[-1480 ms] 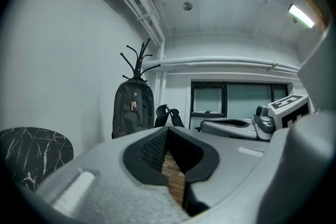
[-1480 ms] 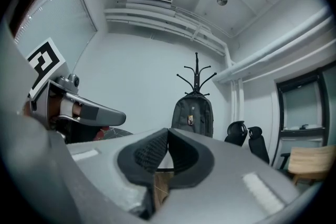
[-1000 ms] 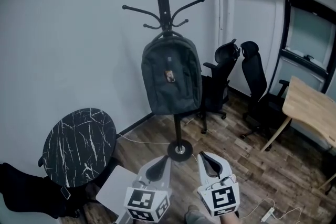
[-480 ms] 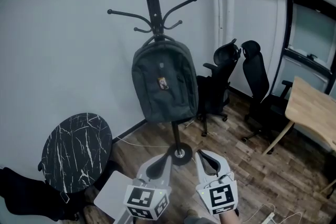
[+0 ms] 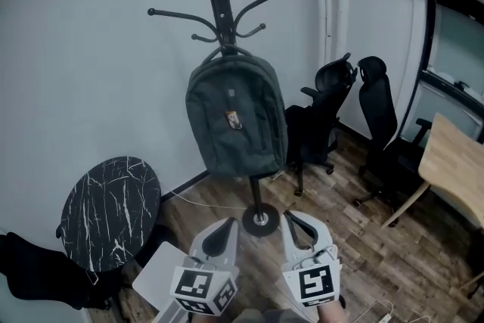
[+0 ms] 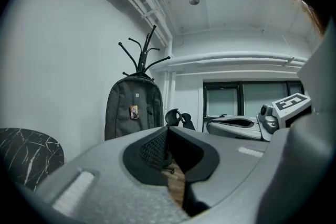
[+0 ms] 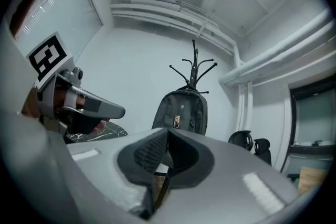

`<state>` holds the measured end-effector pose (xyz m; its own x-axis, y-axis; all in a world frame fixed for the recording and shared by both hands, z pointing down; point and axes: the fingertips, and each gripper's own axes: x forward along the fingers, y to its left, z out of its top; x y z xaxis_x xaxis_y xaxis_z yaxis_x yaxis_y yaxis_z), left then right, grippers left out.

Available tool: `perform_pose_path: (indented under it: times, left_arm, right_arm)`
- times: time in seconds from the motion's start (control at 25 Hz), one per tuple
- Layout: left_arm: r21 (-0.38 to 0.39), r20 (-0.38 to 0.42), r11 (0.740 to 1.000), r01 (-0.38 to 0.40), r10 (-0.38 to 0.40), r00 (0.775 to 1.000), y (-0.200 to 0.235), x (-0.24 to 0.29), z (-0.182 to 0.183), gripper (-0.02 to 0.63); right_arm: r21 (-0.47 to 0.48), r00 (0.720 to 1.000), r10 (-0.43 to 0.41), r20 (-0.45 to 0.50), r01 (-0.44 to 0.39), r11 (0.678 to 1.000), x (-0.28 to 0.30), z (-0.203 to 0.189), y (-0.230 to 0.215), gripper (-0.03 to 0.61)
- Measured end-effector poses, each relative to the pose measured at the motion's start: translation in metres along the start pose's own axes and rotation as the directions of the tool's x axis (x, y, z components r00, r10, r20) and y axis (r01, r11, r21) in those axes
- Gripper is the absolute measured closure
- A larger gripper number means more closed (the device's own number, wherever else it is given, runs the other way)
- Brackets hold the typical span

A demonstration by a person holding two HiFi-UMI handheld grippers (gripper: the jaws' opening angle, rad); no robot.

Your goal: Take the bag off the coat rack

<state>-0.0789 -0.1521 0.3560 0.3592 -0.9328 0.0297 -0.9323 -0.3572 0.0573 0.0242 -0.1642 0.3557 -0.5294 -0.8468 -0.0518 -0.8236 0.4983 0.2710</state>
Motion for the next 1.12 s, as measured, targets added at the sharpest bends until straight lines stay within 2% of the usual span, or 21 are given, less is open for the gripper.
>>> perform_pose_path:
  times: [0.4, 1.12]
  left_arm:
    - [-0.005, 0.010, 0.999, -0.051, 0.051, 0.999, 0.026, 0.018, 0.000, 0.600]
    - [-0.024, 0.033, 0.998, -0.059, 0.060, 0.998, 0.084, 0.095, 0.016, 0.600]
  right_arm:
    - [-0.002, 1.000, 0.024, 0.009, -0.024, 1.000, 0.029, -0.010, -0.016, 0.577]
    - [-0.026, 1.000, 0.012, -0.013, -0.013, 1.000, 0.110, -0.023, -0.052, 0.577]
